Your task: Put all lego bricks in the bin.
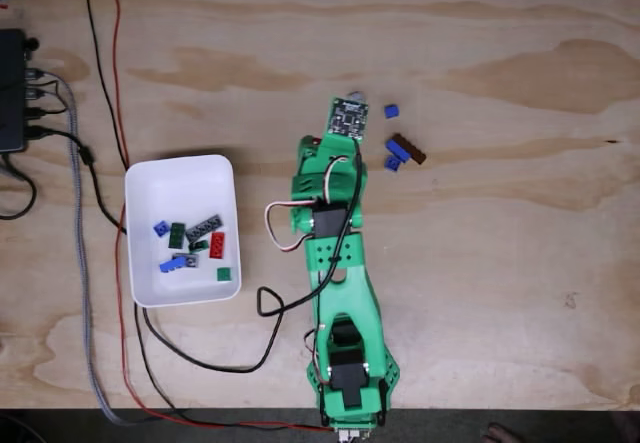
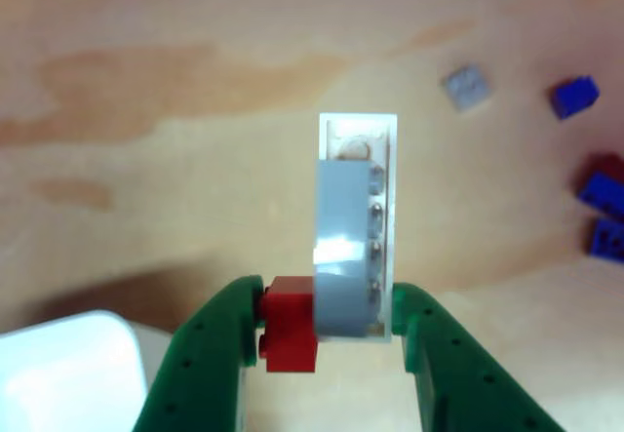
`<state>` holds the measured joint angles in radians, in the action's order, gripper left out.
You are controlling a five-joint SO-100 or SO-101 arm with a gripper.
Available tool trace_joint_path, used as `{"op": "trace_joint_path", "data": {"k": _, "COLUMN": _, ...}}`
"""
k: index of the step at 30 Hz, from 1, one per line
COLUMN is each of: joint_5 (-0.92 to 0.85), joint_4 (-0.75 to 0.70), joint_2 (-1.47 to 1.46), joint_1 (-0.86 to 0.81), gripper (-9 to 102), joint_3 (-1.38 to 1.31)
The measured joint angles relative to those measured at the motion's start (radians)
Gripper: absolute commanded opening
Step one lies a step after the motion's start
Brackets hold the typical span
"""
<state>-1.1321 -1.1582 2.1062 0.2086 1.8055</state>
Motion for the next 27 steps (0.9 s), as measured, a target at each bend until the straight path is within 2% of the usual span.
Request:
{"op": "trace_joint_path", "data": {"k": 4, "joint_5": 0.051, "joint_4": -0.137, "joint_2": -0.015, "joint_1": 0.135, "gripper": 0, "joint_3": -0.114}}
{"op": "trace_joint_path", "data": {"k": 8, "joint_5": 0.114, "joint_4": -0.261, "joint_2": -0.210, "joint_1": 0.376, "gripper": 0, "joint_3": -0.172}}
{"op": "trace_joint_path", "data": {"k": 16, "joint_5": 0.225, "joint_4": -0.262, "joint_2": -0.387, "joint_1": 0.732, "gripper": 0, "joint_3": -0.158}}
{"op": "trace_joint_path", "data": {"k": 17, "joint_5": 0.233, "joint_4": -0.265, "joint_2": -0.388, "joint_1": 0.758, "gripper": 9, "joint_3": -0.161}}
{"op": "trace_joint_path", "data": {"k": 21, "joint_5": 0.250, "joint_4": -0.281, "joint_2": -0.388, "joint_1": 0.758, "gripper": 40, "joint_3": -0.163}}
{"op": "trace_joint_path", "data": {"k": 24, "joint_5": 0.252, "joint_4": -0.268, "joint_2": -0.382, "joint_1": 0.676, "gripper": 42, "joint_3": -0.163}}
{"op": "trace_joint_path", "data": {"k": 27, "joint_5": 0.252, "joint_4": -0.232, "joint_2": -0.304, "joint_1": 0.520, "gripper": 44, "joint_3": -0.161}}
